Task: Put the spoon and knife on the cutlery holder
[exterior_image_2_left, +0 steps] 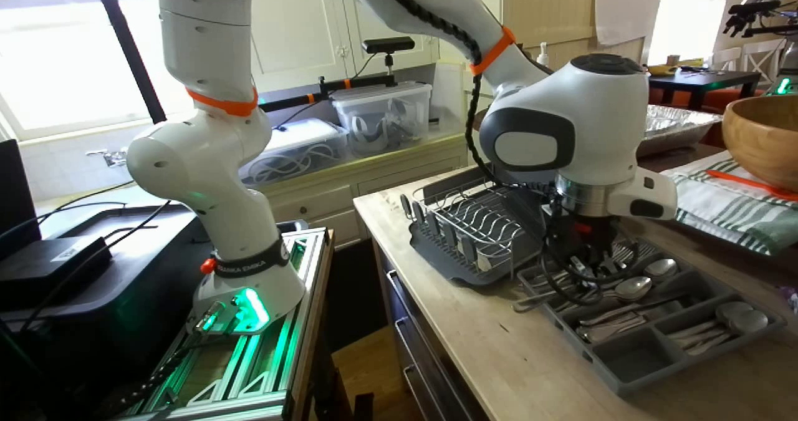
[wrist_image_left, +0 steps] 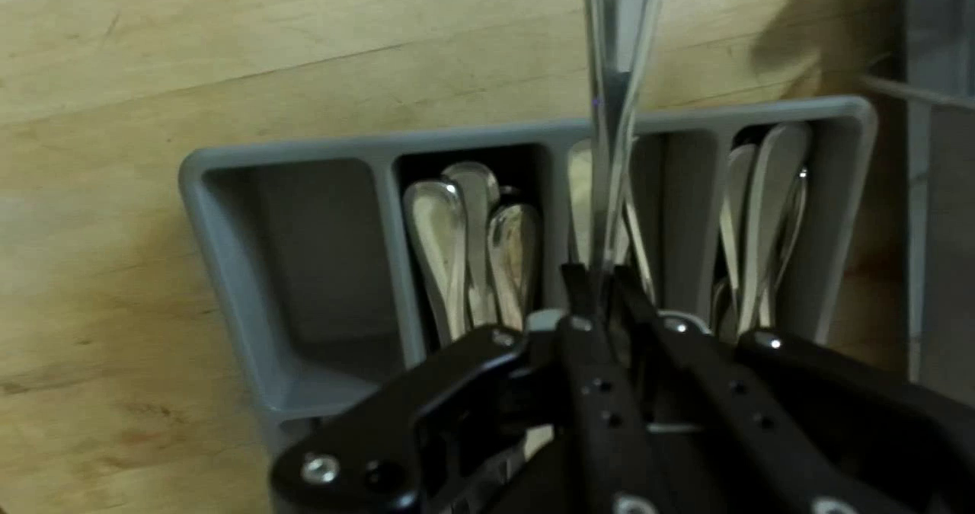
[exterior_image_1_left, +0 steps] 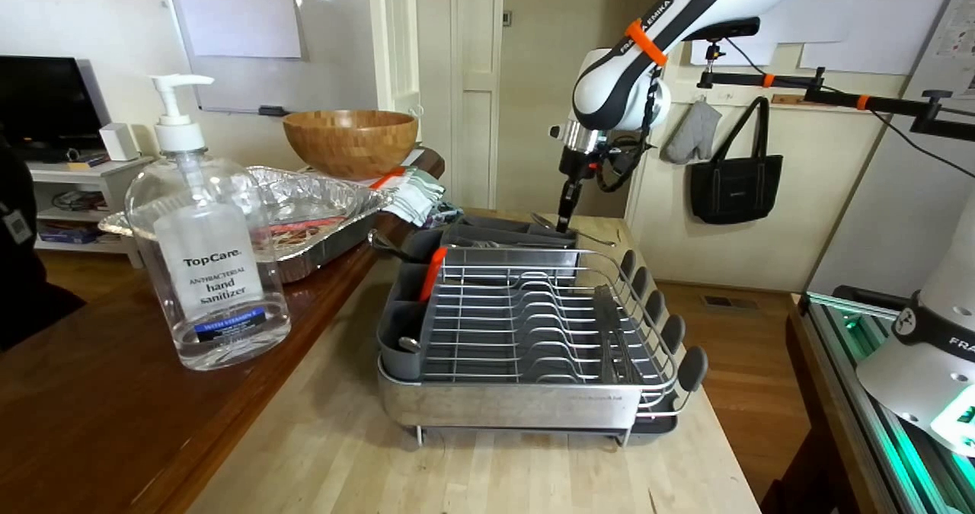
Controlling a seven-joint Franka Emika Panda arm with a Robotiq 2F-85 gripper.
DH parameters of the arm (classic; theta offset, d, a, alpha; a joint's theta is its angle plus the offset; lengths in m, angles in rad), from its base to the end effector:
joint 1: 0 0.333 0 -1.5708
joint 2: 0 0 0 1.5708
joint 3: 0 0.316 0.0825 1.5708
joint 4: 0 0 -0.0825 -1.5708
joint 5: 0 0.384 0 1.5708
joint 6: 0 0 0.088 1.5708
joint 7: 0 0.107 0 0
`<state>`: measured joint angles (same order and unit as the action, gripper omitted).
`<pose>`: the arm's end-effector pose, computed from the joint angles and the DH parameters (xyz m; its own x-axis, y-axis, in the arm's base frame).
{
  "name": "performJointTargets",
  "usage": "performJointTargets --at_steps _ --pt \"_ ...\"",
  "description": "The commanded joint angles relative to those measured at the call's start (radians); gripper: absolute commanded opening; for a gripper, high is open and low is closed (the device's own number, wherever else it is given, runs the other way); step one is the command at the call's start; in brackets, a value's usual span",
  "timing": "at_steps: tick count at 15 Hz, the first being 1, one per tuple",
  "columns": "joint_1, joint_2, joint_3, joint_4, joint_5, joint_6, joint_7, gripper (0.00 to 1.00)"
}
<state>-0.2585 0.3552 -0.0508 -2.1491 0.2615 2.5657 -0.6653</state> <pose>0.5476 -0.1790 0.2397 0.9828 0.1382 0.1227 0.1483 -0.9859 -0.0776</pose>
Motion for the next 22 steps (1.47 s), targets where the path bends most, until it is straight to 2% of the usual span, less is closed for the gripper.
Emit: performJointTargets --at_steps 1,7,15,22 --pt "-0.024 0.078 0.024 0.112 -0.064 -0.046 -0.067 0.02" --pt "-0.007 0.146 0.064 0.203 -0.110 -0.050 -0.085 0.02" --pt "0.029 0.208 0.052 0.277 -0.131 -0.038 0.125 0.02" --pt "0.060 0.231 0.055 0.303 -0.191 -0.074 0.236 0.02"
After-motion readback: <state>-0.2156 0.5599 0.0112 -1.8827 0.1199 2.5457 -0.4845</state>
